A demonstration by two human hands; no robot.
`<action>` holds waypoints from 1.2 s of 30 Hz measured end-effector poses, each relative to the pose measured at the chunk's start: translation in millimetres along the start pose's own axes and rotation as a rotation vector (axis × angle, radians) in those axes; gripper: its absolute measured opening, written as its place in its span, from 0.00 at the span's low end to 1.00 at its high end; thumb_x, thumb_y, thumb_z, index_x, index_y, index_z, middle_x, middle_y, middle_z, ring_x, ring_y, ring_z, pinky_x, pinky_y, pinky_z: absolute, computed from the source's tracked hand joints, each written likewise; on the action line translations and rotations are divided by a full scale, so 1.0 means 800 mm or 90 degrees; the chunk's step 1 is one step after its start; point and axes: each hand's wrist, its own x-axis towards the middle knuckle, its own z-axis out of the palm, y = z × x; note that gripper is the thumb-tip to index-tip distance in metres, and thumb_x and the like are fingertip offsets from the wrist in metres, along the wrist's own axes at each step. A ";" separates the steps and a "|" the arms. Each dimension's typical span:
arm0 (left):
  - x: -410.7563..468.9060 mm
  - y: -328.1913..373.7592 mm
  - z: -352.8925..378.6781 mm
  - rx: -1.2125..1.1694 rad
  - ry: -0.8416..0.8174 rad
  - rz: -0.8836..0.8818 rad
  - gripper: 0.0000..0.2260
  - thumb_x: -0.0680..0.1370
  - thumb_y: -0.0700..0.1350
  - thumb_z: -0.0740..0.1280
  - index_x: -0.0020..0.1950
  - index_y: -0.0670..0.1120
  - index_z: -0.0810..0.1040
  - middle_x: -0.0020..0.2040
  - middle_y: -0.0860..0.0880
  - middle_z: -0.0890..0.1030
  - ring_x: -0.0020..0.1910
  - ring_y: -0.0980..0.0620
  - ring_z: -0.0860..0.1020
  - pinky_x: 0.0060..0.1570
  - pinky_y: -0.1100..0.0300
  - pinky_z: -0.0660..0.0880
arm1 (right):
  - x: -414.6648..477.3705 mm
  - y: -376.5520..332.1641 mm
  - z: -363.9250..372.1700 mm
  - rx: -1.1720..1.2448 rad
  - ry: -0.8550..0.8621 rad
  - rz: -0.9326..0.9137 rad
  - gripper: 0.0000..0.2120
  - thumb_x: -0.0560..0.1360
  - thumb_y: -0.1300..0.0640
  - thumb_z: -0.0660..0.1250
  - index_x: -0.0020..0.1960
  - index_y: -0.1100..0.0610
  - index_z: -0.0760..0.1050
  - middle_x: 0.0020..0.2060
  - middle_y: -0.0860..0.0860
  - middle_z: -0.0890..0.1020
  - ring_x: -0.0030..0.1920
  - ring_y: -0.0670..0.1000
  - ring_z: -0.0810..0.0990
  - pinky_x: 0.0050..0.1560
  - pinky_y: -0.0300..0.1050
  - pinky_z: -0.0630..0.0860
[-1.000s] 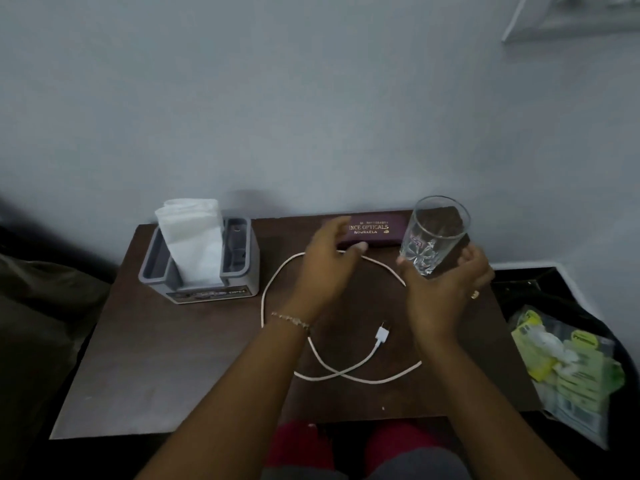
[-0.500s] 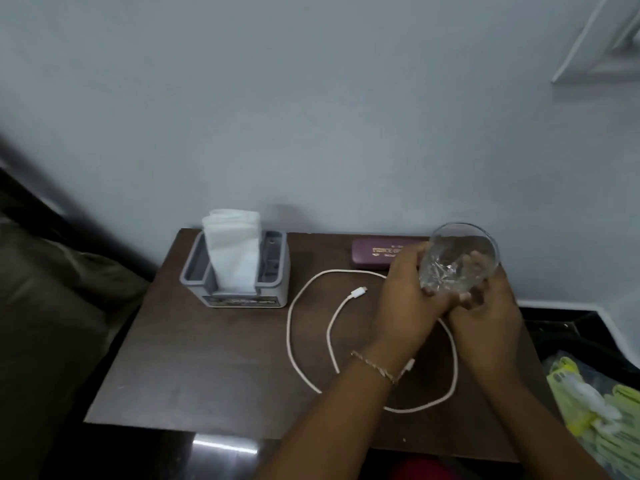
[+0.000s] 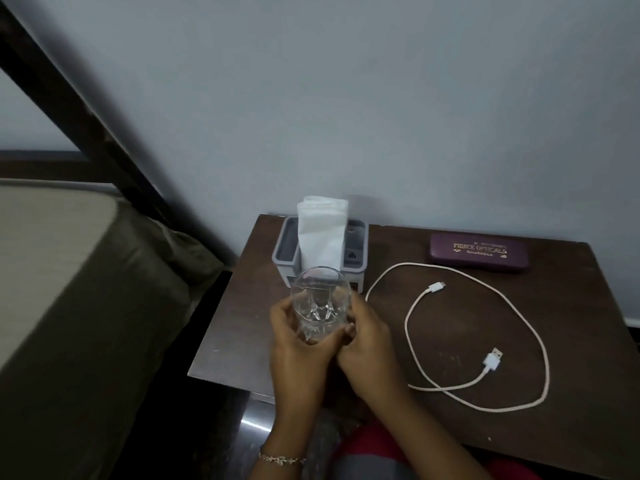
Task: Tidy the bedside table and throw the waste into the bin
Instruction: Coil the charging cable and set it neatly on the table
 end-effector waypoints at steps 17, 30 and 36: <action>0.028 -0.019 -0.023 -0.067 -0.161 0.014 0.43 0.58 0.45 0.81 0.67 0.52 0.62 0.62 0.60 0.73 0.59 0.65 0.75 0.55 0.66 0.75 | 0.020 0.030 0.007 -0.052 -0.087 0.003 0.34 0.66 0.62 0.67 0.70 0.51 0.64 0.65 0.51 0.73 0.64 0.49 0.74 0.64 0.49 0.73; 0.121 -0.047 -0.039 -0.067 -0.242 0.053 0.32 0.74 0.22 0.53 0.75 0.43 0.60 0.72 0.47 0.67 0.70 0.56 0.68 0.70 0.56 0.64 | 0.078 0.057 -0.001 -0.073 0.030 0.067 0.31 0.73 0.67 0.61 0.73 0.51 0.60 0.68 0.53 0.73 0.68 0.52 0.72 0.68 0.56 0.68; 0.145 -0.032 -0.023 -0.043 -0.252 0.099 0.29 0.76 0.27 0.60 0.74 0.46 0.61 0.63 0.58 0.73 0.58 0.70 0.74 0.59 0.71 0.71 | 0.108 0.058 -0.003 -0.084 0.039 0.077 0.35 0.71 0.73 0.57 0.74 0.52 0.59 0.67 0.55 0.74 0.67 0.54 0.72 0.69 0.54 0.68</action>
